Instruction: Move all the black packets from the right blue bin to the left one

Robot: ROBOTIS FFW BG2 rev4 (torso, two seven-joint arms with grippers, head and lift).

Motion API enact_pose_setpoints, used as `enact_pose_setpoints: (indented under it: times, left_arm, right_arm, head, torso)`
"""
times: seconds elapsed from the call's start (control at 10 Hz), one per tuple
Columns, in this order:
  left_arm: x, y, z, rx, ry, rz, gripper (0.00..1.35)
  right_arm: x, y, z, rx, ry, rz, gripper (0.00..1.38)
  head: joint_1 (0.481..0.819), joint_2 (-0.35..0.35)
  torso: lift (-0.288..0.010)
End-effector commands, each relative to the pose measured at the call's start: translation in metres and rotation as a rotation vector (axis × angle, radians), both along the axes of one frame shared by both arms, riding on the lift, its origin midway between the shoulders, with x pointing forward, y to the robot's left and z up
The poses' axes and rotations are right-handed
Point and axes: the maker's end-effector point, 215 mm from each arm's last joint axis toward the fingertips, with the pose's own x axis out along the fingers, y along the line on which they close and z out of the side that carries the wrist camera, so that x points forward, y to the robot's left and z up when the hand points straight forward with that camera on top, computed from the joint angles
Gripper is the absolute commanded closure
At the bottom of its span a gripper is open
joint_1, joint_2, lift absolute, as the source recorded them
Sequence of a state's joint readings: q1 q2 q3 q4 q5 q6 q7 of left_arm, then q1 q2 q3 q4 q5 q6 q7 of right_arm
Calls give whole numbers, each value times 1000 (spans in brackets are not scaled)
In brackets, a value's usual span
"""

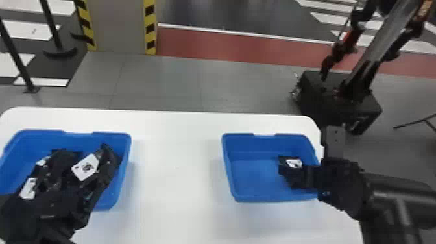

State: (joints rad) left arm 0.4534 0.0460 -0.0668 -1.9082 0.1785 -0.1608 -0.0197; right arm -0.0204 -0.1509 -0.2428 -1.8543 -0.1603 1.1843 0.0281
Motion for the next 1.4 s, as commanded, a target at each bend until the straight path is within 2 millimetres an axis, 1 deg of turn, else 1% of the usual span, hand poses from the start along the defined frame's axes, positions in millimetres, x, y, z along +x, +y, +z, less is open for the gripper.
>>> enact_pose_setpoints:
  times: [0.0, 0.3, 0.5, 0.6, 0.8, 0.9, 1.0, 1.2, 1.3]
  left_arm:
    - [-1, 1, -1, -2, 2, 1, 311]
    - [-1, -3, -5, -3, 16, -9, 311]
    - [-2, -2, -6, -1, 18, -9, 311]
    - [-3, -2, -7, -1, 20, -9, 311]
    - [-2, -1, -5, -1, 13, -7, 312]
    - [-2, -1, -5, -1, 13, -7, 312]
    - [-3, 1, -5, -3, 13, -3, 312]
    - [-3, 2, -4, -6, 8, -2, 312]
    - [-3, 2, -3, -6, 6, -2, 312]
  right_arm:
    - [3, 0, -14, 19, 25, 3, 170]
    - [3, 1, -31, 41, 50, 9, 174]
    - [-1, -4, -36, 27, 65, 4, 177]
    - [-3, -5, -40, 30, 77, 0, 252]
    - [-9, -2, -50, 49, 105, 0, 642]
    - [-10, -6, -49, 36, 108, -3, 806]
    - [-11, -4, -45, 27, 98, -4, 1122]
    - [-7, 0, -23, -3, 15, 4, 1127]
    - [-3, 5, -4, -15, -55, 14, 1128]
  head:
    - [695, -199]
    - [695, -196]
    - [695, -200]
    - [695, -202]
    - [695, -206]
    - [695, -205]
    - [695, -205]
    - [695, -204]
    - [695, -203]
  torso:
    - [-110]
    - [-110]
    - [-110]
    - [-110]
    - [-110]
    - [-110]
    - [-110]
    - [-110]
    - [-110]
